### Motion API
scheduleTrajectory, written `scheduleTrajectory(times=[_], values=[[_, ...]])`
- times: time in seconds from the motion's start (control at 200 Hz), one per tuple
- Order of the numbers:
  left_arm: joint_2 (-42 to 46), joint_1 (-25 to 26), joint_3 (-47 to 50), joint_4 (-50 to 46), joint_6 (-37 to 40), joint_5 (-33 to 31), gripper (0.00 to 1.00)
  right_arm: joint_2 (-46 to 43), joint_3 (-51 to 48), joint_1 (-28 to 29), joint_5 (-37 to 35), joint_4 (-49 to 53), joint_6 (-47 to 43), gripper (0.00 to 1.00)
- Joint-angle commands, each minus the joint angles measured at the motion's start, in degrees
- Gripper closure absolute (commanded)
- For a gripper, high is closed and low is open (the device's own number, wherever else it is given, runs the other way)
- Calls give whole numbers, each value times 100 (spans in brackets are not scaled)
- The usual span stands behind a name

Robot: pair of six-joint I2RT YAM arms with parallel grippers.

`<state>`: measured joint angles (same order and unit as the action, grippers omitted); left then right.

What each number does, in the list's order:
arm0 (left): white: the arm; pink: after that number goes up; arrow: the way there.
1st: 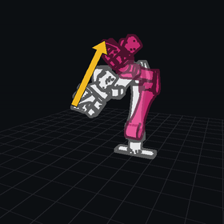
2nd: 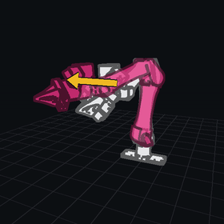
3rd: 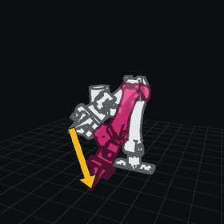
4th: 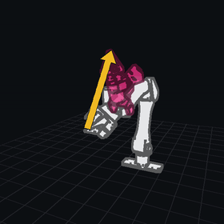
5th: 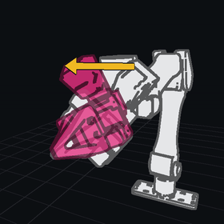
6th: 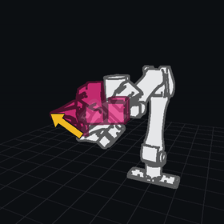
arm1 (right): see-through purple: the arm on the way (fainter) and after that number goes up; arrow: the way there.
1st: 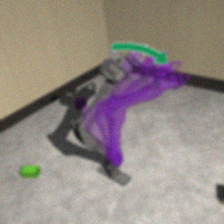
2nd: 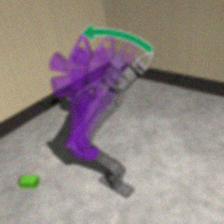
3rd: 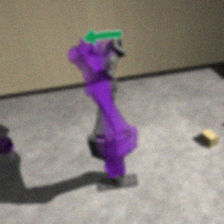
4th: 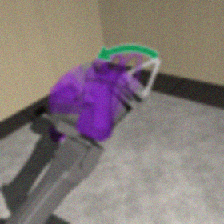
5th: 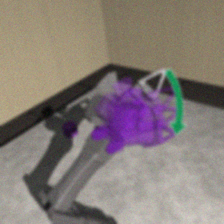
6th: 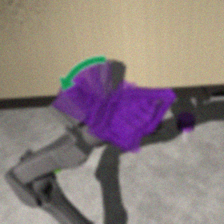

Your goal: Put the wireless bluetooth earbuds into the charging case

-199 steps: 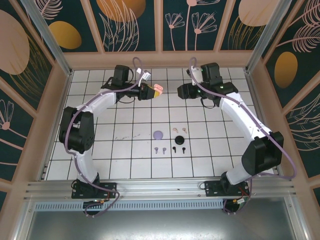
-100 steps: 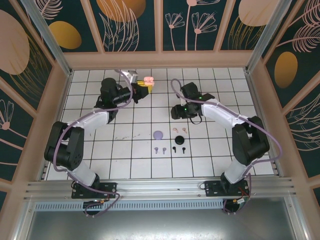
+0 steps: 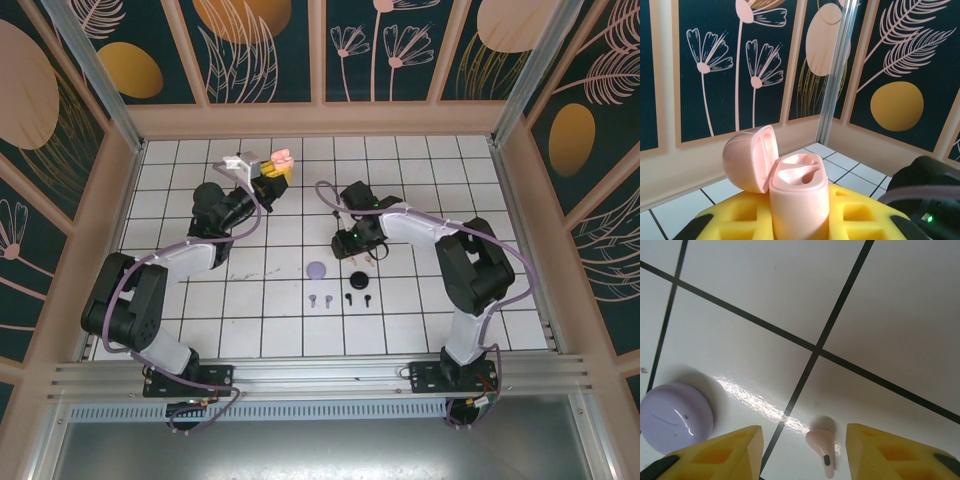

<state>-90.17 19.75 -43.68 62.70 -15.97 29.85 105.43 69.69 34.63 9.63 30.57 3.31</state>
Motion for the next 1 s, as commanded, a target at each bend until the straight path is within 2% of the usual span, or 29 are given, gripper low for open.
scheduleTrajectory(times=[0.0,0.596,0.996], values=[[132,55,44,325,-16,-103,100,67,-35,50,-256,161,-120,53],[81,108,-90,132,-1,-27,100,299,-149,66,-444,79,-177,54],[-9,109,-212,75,-50,19,100,406,-229,158,-595,100,-182,57]])
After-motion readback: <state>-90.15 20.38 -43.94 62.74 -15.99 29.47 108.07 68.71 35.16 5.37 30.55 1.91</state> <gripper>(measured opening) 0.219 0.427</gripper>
